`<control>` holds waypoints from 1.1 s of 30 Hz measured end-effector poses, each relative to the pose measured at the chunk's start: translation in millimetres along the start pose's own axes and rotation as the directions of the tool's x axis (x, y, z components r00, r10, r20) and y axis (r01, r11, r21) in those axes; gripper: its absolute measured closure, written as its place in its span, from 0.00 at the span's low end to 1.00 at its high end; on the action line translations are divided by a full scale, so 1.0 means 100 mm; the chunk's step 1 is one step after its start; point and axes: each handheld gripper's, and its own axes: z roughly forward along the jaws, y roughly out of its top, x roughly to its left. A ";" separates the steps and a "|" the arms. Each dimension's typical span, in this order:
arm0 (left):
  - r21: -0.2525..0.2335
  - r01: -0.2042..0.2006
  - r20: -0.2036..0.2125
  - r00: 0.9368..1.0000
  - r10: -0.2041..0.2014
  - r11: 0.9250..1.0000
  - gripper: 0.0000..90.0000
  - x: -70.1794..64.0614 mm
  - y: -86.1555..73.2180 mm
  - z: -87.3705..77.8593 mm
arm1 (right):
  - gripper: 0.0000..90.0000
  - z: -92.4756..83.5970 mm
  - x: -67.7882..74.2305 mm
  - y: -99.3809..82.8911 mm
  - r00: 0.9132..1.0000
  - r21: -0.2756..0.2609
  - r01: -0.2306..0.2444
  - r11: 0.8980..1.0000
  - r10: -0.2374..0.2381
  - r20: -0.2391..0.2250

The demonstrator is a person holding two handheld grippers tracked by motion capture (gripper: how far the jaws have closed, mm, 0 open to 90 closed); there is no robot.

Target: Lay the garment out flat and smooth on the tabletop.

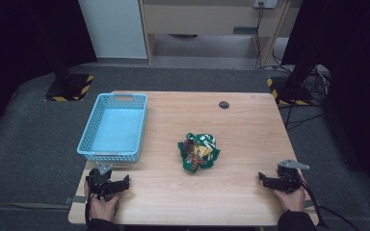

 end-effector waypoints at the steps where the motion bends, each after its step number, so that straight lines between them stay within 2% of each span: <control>1: 0.000 0.000 -0.002 1.000 0.000 1.000 0.00 -0.01 0.00 0.00 | 0.11 -0.02 0.00 0.00 1.000 0.000 -0.013 1.000 0.013 -0.003; 5: 0.001 -0.010 0.004 1.000 0.010 1.000 0.00 -0.04 0.00 0.00 | 0.12 -0.09 0.00 0.01 1.000 -0.039 -0.016 0.999 0.016 0.001; 8: 0.000 -0.013 0.006 1.000 0.013 1.000 0.00 -0.05 0.01 0.01 | 0.12 -0.13 0.04 0.05 1.000 -0.071 -0.015 0.997 0.014 -0.015; 11: 0.001 -0.018 0.012 1.000 0.018 1.000 0.00 -0.05 0.01 0.01 | 0.12 -0.12 0.06 0.06 1.000 -0.070 -0.002 0.998 0.001 -0.016; 13: 0.000 -0.020 0.016 1.000 0.020 1.000 0.00 -0.06 0.00 0.00 | 0.12 -0.13 0.07 0.08 0.999 -0.071 -0.007 0.997 0.005 -0.034; 18: 0.001 -0.024 0.020 1.000 0.024 1.000 0.00 -0.10 -0.02 -0.02 | 0.12 -0.21 0.10 0.12 0.999 -0.099 -0.012 0.995 0.007 -0.048; 23: 0.000 -0.025 0.022 0.999 0.025 1.000 0.00 -0.12 -0.03 -0.03 | 0.12 -0.25 0.14 0.16 0.999 -0.105 0.014 0.994 -0.017 -0.032; 33: 0.000 -0.027 0.024 0.999 0.027 1.000 0.00 -0.12 -0.03 -0.03 | 0.13 -0.34 0.19 0.25 0.998 -0.130 0.030 0.991 -0.036 -0.045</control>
